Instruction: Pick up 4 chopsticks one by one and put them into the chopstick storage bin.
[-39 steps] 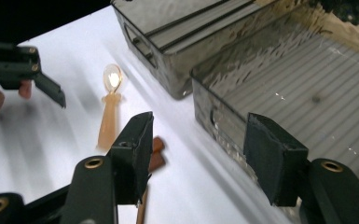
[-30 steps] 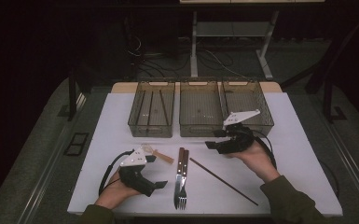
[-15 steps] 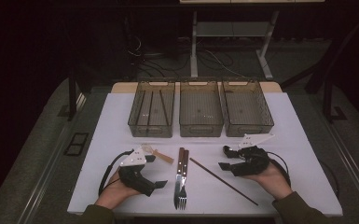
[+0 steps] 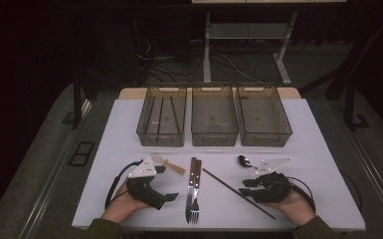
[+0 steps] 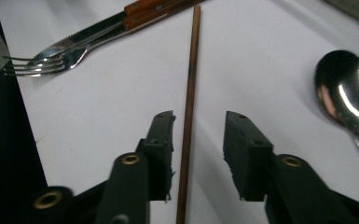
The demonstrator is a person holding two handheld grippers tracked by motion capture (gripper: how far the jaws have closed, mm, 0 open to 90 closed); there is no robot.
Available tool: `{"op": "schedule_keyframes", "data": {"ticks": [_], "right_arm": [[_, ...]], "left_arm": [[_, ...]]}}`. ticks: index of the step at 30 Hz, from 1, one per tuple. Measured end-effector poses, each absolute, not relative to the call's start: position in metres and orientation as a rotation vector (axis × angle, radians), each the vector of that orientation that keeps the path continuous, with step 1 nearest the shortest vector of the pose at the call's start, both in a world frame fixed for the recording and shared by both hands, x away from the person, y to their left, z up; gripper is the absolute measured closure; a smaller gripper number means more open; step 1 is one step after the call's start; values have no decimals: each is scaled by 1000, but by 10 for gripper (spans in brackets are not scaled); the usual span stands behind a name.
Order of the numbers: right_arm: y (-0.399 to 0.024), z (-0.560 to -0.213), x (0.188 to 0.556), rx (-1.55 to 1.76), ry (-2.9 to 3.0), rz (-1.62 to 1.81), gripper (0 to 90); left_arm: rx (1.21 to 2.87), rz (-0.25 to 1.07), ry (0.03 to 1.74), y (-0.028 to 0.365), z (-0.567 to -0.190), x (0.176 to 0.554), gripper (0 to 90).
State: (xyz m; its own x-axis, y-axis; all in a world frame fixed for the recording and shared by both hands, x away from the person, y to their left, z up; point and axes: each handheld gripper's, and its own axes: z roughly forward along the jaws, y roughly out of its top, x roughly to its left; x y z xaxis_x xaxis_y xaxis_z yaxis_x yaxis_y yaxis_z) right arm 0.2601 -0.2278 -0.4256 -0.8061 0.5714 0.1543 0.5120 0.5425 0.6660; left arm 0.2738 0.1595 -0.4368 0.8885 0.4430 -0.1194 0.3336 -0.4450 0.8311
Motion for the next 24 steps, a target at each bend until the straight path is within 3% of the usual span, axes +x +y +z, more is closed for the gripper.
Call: {"op": "schedule_keyframes", "data": {"ticks": [9, 24], "right_arm": [[-219, -434, 263, 933, 2730, 1081, 764], [-211, -441, 263, 889, 2745, 992, 832]], "left_arm": [[2072, 140, 561, 159, -437, 273, 0], [2079, 139, 559, 158, -437, 274, 0]]}}
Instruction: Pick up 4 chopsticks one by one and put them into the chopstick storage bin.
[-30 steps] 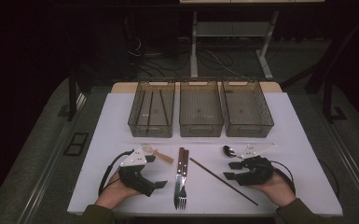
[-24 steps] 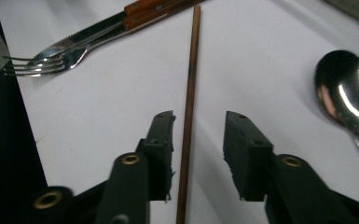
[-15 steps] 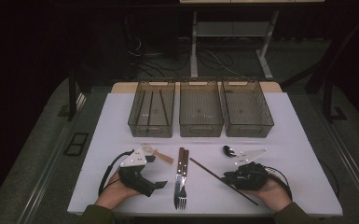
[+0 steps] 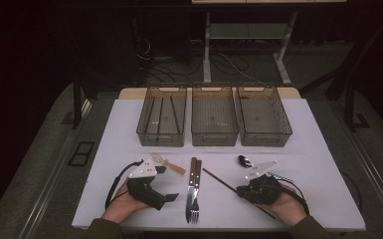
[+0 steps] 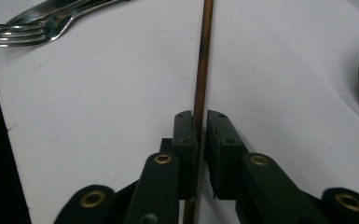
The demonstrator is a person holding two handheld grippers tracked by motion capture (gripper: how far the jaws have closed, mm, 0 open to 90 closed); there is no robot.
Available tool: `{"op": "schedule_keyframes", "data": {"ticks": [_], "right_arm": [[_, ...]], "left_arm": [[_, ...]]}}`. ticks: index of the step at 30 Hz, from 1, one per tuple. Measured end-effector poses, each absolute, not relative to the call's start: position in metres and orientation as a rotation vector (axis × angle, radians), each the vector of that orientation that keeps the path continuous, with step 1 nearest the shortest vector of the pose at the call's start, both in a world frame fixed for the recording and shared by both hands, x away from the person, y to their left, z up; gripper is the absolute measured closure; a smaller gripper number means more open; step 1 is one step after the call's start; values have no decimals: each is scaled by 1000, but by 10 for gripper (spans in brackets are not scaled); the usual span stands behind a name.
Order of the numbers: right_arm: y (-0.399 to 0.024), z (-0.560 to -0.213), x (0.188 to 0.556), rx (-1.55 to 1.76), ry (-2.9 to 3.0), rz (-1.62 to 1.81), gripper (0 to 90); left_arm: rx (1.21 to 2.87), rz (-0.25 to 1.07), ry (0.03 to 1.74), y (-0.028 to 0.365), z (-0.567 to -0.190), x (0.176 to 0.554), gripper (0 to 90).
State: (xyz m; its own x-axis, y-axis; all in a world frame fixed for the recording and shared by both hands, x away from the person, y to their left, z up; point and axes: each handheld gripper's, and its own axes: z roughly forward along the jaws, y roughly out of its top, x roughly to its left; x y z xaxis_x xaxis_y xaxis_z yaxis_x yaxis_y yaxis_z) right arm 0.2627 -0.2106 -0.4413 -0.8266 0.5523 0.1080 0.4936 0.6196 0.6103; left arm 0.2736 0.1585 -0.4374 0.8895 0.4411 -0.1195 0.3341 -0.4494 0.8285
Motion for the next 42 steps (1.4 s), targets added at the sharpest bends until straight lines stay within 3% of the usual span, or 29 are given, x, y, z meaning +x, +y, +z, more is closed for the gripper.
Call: {"op": "schedule_keyframes", "data": {"ticks": [42], "right_arm": [[-224, -423, 265, 982, 2692, 1073, 855]], "left_arm": [[2078, 138, 553, 158, -437, 273, 0]]}}
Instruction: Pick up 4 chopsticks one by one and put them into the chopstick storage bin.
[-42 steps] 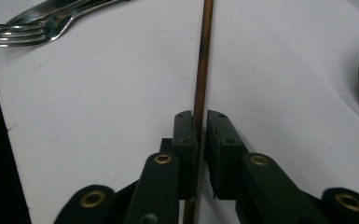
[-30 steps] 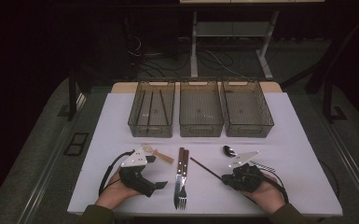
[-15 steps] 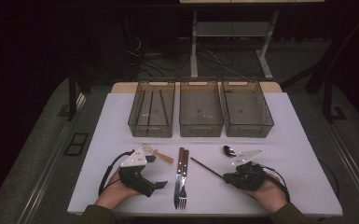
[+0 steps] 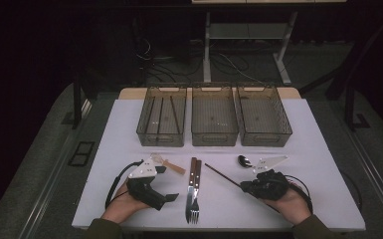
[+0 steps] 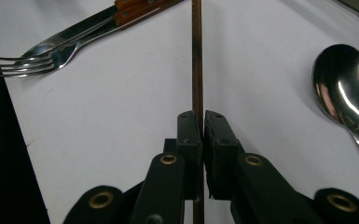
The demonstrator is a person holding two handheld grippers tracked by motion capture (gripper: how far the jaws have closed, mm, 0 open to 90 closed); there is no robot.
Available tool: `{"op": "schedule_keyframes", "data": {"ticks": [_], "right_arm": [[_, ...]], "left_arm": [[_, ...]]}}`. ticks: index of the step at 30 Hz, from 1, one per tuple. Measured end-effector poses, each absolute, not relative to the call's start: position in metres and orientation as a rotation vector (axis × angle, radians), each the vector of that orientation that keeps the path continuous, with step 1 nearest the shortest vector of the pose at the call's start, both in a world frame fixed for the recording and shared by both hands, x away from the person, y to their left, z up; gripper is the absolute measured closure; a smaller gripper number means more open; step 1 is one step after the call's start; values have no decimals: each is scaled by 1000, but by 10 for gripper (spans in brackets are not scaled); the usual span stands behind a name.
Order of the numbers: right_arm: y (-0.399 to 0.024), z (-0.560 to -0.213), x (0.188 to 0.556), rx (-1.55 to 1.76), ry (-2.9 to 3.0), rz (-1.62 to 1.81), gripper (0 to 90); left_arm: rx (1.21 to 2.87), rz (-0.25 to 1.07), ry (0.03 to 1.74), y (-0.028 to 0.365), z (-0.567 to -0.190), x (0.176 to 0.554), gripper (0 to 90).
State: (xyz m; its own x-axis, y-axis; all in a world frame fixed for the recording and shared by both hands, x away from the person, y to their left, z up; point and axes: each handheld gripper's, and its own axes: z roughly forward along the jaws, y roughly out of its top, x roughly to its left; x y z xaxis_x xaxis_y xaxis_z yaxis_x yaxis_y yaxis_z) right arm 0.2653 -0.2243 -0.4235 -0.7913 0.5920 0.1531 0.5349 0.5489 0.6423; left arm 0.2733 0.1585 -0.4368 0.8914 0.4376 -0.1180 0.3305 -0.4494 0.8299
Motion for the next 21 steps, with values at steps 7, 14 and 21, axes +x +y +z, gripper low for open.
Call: {"op": "schedule_keyframes", "data": {"ticks": [7, 14, 21], "right_arm": [[-224, -419, 268, 966, 2700, 1094, 855], [-225, -414, 272, 976, 2689, 1117, 855], [-224, -406, 276, 975, 2674, 1147, 855]], "left_arm": [[2081, 137, 552, 158, -437, 273, 0], [2086, 138, 554, 158, -437, 274, 0], [2080, 140, 564, 158, -438, 274, 0]]}}
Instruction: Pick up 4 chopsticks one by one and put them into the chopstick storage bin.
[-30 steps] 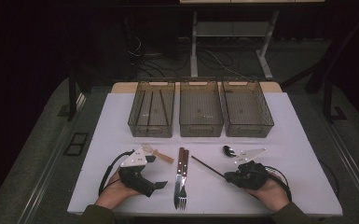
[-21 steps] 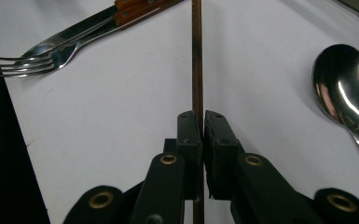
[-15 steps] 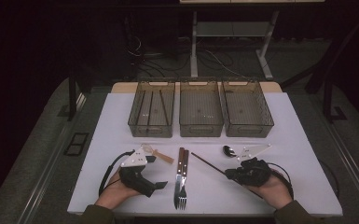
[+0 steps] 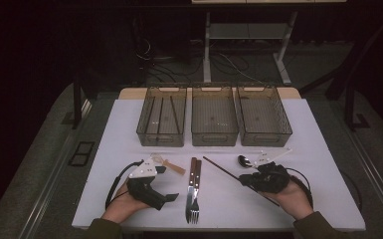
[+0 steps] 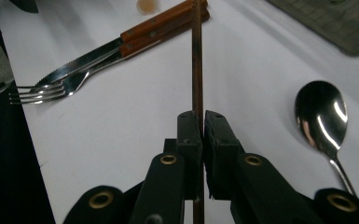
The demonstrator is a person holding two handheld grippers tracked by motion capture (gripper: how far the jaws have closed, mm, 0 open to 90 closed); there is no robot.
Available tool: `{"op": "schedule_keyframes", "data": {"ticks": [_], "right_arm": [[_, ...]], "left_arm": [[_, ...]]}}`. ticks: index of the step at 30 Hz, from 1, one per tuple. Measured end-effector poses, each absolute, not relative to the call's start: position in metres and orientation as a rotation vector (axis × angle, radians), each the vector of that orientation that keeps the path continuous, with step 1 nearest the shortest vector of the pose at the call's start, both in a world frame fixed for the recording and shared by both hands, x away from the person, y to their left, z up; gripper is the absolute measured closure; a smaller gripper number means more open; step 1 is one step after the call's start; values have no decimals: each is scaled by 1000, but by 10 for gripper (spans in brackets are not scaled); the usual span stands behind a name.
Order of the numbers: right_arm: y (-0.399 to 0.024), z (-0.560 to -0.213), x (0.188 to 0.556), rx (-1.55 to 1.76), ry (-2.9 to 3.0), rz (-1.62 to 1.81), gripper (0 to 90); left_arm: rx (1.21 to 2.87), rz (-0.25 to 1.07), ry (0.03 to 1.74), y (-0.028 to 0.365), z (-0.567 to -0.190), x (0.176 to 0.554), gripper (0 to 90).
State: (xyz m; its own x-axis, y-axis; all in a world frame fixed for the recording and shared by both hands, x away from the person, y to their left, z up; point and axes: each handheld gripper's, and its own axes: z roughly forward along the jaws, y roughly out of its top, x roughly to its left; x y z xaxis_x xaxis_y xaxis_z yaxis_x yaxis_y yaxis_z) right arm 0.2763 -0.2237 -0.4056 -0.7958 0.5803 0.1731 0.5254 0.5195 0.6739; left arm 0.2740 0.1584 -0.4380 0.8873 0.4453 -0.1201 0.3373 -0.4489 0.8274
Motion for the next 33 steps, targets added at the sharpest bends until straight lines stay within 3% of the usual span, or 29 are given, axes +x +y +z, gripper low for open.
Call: {"op": "schedule_keyframes", "data": {"ticks": [33], "right_arm": [[-189, -370, 335, 969, 2566, 1260, 855]], "left_arm": [[2055, 132, 581, 160, -439, 274, 0]]}}
